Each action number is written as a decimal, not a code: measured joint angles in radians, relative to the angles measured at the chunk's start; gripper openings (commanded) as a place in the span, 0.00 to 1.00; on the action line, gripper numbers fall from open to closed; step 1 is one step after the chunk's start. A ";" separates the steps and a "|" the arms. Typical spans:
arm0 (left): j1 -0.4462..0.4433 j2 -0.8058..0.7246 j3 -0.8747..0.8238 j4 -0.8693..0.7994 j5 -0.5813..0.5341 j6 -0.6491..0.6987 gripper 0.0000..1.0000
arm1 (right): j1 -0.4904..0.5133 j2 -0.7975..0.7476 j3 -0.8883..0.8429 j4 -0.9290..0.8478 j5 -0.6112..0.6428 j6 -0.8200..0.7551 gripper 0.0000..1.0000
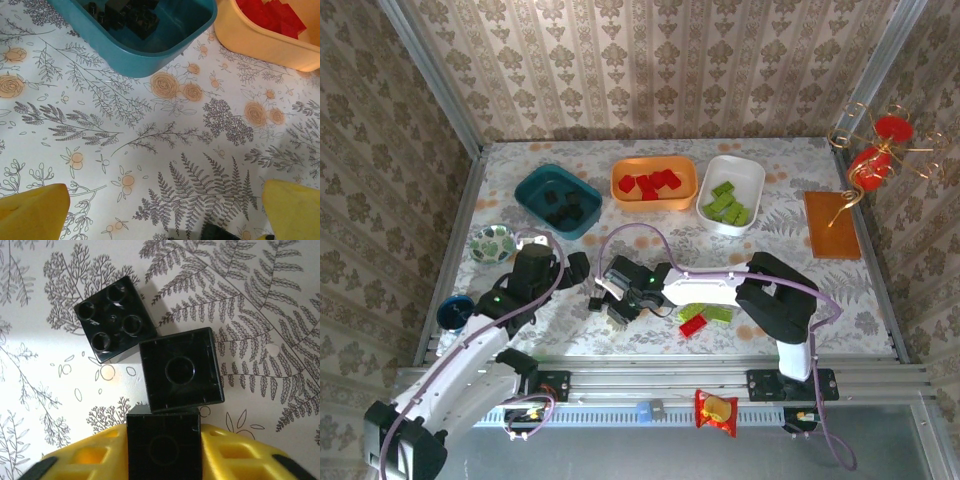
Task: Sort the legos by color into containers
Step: Pick up the lego from the bottom-center of the table, then place the lego in the container.
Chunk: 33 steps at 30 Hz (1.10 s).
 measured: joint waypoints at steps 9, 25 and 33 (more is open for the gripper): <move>0.000 -0.039 0.000 -0.010 -0.028 0.000 1.00 | -0.086 -0.109 -0.057 0.013 -0.067 -0.005 0.20; 0.000 -0.087 -0.005 -0.072 -0.032 -0.001 0.99 | -0.272 0.366 0.844 -0.016 -0.172 0.129 0.25; -0.009 -0.088 -0.018 -0.097 0.004 -0.006 1.00 | -0.289 0.674 1.266 -0.194 -0.177 0.203 0.69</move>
